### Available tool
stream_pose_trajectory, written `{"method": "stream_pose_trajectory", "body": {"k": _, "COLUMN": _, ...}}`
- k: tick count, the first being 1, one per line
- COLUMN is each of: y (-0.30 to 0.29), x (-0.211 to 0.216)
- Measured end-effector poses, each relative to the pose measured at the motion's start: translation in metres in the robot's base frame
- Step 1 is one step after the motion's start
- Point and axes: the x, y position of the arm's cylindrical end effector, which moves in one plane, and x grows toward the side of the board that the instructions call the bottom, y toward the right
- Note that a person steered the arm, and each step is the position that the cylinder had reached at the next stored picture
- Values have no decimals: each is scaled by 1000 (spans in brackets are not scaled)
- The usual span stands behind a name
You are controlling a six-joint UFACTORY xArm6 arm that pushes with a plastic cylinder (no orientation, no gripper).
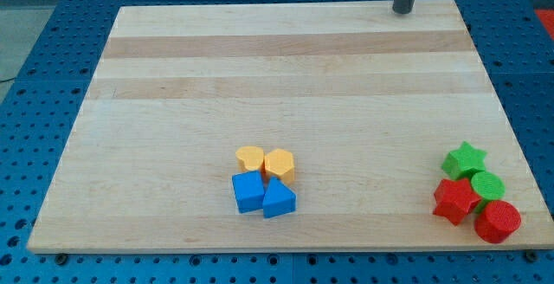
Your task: Move arm towards bottom left of the board
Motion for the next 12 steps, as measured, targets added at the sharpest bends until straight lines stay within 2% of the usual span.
{"method": "stream_pose_trajectory", "body": {"k": 2, "y": 21, "x": 2}}
{"method": "stream_pose_trajectory", "body": {"k": 3, "y": 53, "x": 35}}
{"method": "stream_pose_trajectory", "body": {"k": 4, "y": 91, "x": 104}}
{"method": "stream_pose_trajectory", "body": {"k": 5, "y": 128, "x": 199}}
{"method": "stream_pose_trajectory", "body": {"k": 7, "y": 146, "x": 250}}
{"method": "stream_pose_trajectory", "body": {"k": 8, "y": 145, "x": 314}}
{"method": "stream_pose_trajectory", "body": {"k": 9, "y": 141, "x": 396}}
{"method": "stream_pose_trajectory", "body": {"k": 12, "y": 104, "x": 404}}
